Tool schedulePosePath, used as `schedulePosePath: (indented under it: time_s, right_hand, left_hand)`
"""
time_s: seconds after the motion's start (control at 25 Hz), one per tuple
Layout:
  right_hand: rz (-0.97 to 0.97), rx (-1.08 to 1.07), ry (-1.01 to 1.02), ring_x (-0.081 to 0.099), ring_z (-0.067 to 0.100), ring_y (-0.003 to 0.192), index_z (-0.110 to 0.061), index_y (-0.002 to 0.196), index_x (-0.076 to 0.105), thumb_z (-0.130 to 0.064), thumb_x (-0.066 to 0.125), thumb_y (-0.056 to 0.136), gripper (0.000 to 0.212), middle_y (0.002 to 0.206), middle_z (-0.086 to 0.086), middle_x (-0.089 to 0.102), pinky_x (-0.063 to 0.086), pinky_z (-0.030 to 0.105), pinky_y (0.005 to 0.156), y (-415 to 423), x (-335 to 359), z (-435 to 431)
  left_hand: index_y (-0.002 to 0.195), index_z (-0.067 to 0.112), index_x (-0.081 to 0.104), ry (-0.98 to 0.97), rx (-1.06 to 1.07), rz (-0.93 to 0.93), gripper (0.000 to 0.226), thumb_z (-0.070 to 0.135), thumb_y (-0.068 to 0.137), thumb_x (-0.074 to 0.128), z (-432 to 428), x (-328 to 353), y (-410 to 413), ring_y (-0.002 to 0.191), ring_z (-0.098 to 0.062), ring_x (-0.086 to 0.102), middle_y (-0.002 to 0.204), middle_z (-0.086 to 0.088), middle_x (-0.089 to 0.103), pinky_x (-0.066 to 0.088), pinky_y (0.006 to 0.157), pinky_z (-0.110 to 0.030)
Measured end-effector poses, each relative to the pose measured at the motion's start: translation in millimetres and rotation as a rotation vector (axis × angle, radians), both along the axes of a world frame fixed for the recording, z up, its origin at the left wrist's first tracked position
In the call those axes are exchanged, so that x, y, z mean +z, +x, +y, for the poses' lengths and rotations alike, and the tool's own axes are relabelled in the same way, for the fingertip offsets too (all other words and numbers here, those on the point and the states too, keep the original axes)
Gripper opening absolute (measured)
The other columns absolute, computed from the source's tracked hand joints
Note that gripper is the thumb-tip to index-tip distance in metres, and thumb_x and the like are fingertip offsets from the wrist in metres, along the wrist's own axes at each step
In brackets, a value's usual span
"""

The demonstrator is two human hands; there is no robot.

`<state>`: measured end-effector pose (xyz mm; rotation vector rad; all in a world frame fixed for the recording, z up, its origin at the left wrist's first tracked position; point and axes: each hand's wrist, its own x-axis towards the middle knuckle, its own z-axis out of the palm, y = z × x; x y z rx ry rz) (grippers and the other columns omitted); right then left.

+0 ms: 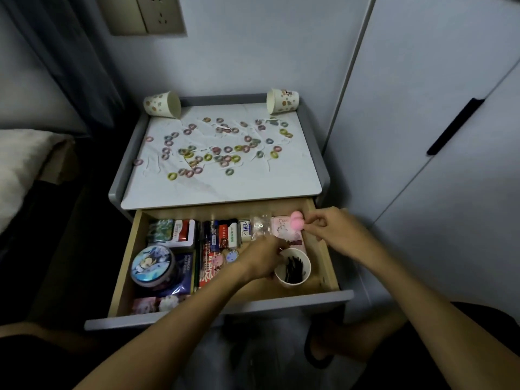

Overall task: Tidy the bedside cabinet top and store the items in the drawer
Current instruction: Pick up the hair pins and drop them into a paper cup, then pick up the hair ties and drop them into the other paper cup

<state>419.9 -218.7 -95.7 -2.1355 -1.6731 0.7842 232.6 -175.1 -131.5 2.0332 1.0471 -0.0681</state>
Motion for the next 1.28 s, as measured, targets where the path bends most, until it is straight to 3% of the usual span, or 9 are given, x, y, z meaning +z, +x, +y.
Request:
schedulePosePath:
  time_s: [0.12,0.24,0.4,0.6,0.72,0.92,1.04,1.16,1.28]
  right_hand:
    - [-0.103,0.032,-0.026,0.065,0.014,0.082,-0.024,0.112,0.068,-0.038,0.059,0.093,0.025,0.092,-0.004,0.069,0.057,0.041,0.079,2.7,-2.5,-3.6]
    - [-0.138,0.038,-0.022,0.066,0.017,0.086,-0.024,0.115,0.067,-0.039,0.060,0.093,0.028,0.098,-0.001,0.071,0.056,0.041,0.081,3.1,-1.6,-2.0]
    - [-0.174,0.053,-0.047,0.066,0.019,0.092,-0.024,0.118,0.066,-0.039,0.061,0.092,0.030,0.106,0.001,0.071,0.056,0.040,0.084,2.8,0.5,-1.8]
    - [-0.189,0.077,-0.053,0.067,0.017,0.094,-0.022,0.121,0.065,-0.036,0.060,0.093,0.031,0.112,0.001,0.070,0.056,0.039,0.083,-3.2,-0.1,1.6]
    - [-0.191,0.069,-0.015,0.067,0.017,0.098,-0.023,0.120,0.064,-0.035,0.059,0.094,0.029,0.116,0.001,0.070,0.057,0.038,0.083,-9.6,-0.2,6.8]
    - [-0.109,0.030,0.146,0.067,0.013,0.094,-0.023,0.113,0.068,-0.029,0.058,0.095,0.022,0.109,-0.002,0.072,0.057,0.037,0.082,-24.0,5.8,25.8]
    - [-0.048,0.015,0.221,0.066,0.011,0.090,-0.023,0.114,0.068,-0.025,0.059,0.095,0.022,0.103,-0.004,0.071,0.055,0.028,0.075,-29.2,13.4,46.0]
    - [-0.177,0.084,0.317,0.064,0.014,0.091,-0.025,0.115,0.067,-0.019,0.058,0.093,0.024,0.103,-0.004,0.067,0.046,0.021,0.065,-33.1,25.3,91.5]
    - [-0.420,0.173,0.401,0.058,0.025,0.110,-0.022,0.124,0.063,-0.011,0.054,0.092,0.035,0.133,0.002,0.053,0.052,0.033,0.080,-33.6,36.7,163.3]
  left_hand:
    - [0.118,0.010,0.065,0.005,-0.015,0.027,0.032,0.001,0.093,0.047,-5.5,-12.3,14.6,0.057,-0.016,0.066,0.108,-0.014,0.070,0.060,0.060,-0.031]
    - [0.116,0.010,0.068,0.018,-0.052,0.022,0.033,0.002,0.091,0.047,-11.7,-12.5,25.8,0.073,-0.024,0.069,0.104,-0.014,0.072,0.058,0.070,-0.036]
    - [0.119,0.009,0.066,0.009,-0.101,0.032,0.034,0.004,0.091,0.048,-16.9,-11.8,28.6,0.091,-0.029,0.066,0.111,-0.014,0.069,0.051,0.073,-0.030]
    - [0.126,0.012,0.062,-0.058,-0.100,0.008,0.030,0.013,0.097,0.052,-11.0,-8.7,19.2,0.071,-0.020,0.066,0.121,-0.010,0.067,0.055,0.066,-0.029]
    - [0.135,0.013,0.053,-0.067,-0.047,0.000,0.036,0.018,0.099,0.053,-2.8,2.3,7.8,0.075,-0.020,0.068,0.131,-0.007,0.061,0.058,0.070,-0.033]
    - [0.130,0.014,0.056,0.049,0.064,-0.116,0.033,0.021,0.098,0.054,28.7,42.7,-31.7,0.077,-0.014,0.070,0.120,-0.003,0.066,0.060,0.068,-0.031]
    - [0.123,0.018,0.061,0.081,0.205,-0.225,0.027,0.024,0.097,0.057,53.5,70.4,-58.1,0.074,-0.010,0.071,0.112,0.000,0.069,0.058,0.066,-0.025]
    - [0.118,0.019,0.062,0.062,0.325,-0.348,0.023,0.021,0.096,0.058,81.1,91.4,-77.9,0.070,-0.011,0.072,0.104,0.002,0.071,0.055,0.058,-0.021]
    - [0.117,0.017,0.064,0.044,0.415,-0.433,0.022,0.020,0.096,0.058,111.5,100.3,-90.9,0.072,-0.013,0.072,0.103,0.002,0.072,0.054,0.058,-0.023]
